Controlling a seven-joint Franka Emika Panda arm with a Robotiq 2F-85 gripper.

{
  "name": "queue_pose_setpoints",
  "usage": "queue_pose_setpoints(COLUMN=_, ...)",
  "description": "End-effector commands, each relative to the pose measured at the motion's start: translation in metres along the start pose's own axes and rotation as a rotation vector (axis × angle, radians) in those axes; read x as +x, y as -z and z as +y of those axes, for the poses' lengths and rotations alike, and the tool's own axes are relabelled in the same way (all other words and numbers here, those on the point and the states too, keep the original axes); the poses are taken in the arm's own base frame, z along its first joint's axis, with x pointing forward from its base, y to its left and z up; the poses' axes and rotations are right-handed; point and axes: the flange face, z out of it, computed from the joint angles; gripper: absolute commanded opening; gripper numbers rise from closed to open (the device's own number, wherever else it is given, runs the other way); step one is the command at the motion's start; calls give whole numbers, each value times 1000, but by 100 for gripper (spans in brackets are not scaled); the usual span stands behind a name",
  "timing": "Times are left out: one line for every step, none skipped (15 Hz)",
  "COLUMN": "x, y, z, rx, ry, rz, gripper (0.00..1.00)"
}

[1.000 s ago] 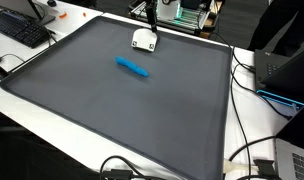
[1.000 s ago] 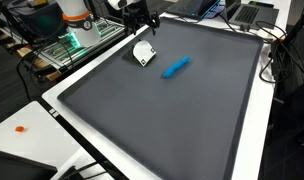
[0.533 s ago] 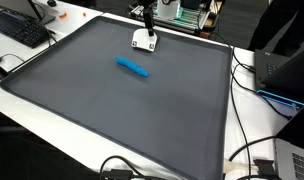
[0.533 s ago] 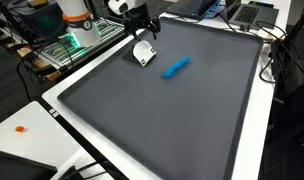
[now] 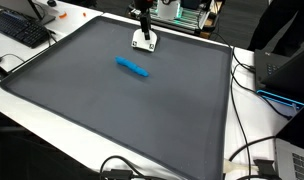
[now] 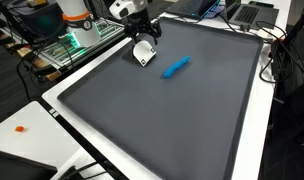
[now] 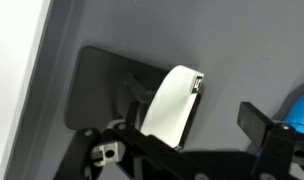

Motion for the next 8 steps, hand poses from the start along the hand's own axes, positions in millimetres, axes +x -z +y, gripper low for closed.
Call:
queue_pose_setpoints(x=4, y=-5, z=2, rx=4, ry=-19, rz=21, gripper=100)
queue_pose_setpoints(x=4, y=-7, z=2, rx=7, ry=-16, rz=37, gripper=100)
queue_pose_setpoints(x=5, y=-8, z=2, rx=9, ry=-19, rz=44, gripper=100)
queue_pose_setpoints(x=5, y=-10, z=2, rx=14, ry=-27, rz=49, gripper=100)
queue_pose_setpoints(x=6, y=-10, z=2, rx=20, ry=-38, rz=53, gripper=100)
queue_pose_setpoints(x=6, y=-12, z=2, rx=24, ry=-47, rz=57, gripper=100)
queue_pose_setpoints(x=7, y=-13, z=1, rx=27, ry=-56, rz=58, gripper=100)
queue_pose_setpoints(x=8, y=-15, z=2, rx=28, ry=-60, rz=66, gripper=100)
